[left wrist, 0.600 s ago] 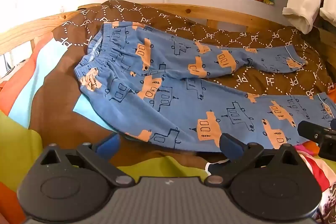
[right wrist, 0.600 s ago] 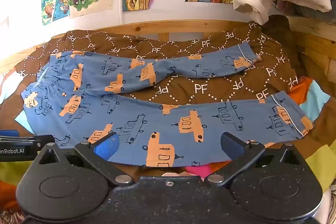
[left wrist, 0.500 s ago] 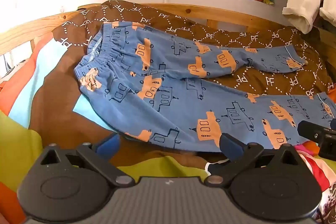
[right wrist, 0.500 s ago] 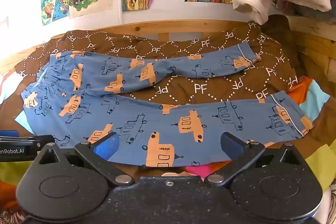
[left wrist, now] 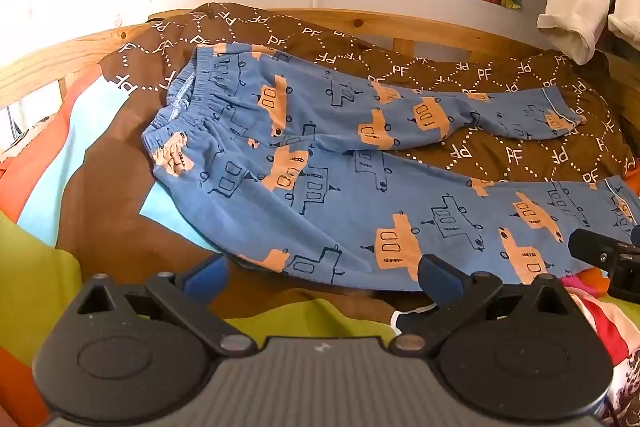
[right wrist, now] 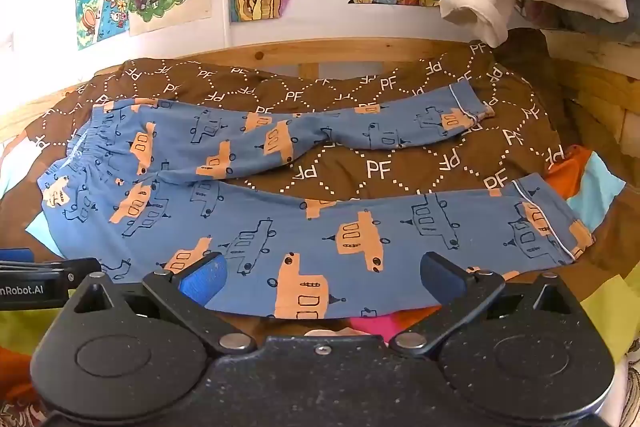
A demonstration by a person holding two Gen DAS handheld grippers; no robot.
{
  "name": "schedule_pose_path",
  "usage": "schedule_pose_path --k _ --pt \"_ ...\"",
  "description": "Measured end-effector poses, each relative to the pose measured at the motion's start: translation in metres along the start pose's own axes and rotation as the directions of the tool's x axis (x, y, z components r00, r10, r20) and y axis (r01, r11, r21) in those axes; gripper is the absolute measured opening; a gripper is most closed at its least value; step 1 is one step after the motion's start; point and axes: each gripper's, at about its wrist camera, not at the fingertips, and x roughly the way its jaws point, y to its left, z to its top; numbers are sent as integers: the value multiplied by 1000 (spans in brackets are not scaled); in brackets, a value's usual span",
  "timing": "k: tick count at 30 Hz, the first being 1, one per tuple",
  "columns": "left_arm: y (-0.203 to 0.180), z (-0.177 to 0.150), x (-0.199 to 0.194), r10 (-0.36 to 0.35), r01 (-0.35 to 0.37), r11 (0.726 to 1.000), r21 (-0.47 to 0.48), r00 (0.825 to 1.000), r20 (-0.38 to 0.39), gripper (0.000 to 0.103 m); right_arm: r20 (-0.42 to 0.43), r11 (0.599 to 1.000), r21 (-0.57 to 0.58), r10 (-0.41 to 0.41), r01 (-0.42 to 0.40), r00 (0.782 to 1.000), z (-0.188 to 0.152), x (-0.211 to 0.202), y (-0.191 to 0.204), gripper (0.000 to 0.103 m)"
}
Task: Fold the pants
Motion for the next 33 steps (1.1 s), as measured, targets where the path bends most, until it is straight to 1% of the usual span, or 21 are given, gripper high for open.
schedule_pose_path --k 10,13,16,33 --pt "1 -1 1 -3 3 1000 -1 1000 1 103 -1 1000 0 -1 1 1000 0 0 0 102" --pt "1 -2 1 -3 3 1000 2 1000 1 103 -2 1000 -1 -2 2 1000 0 -3 8 102" --pt "0 -2 1 -2 2 1000 1 1000 0 103 -3 1000 1 -2 2 1000 2 0 -1 102" --pt "-1 -2 1 -3 3 1000 2 1000 -1 103 -2 1000 1 -4 4 1000 0 -1 -2 102"
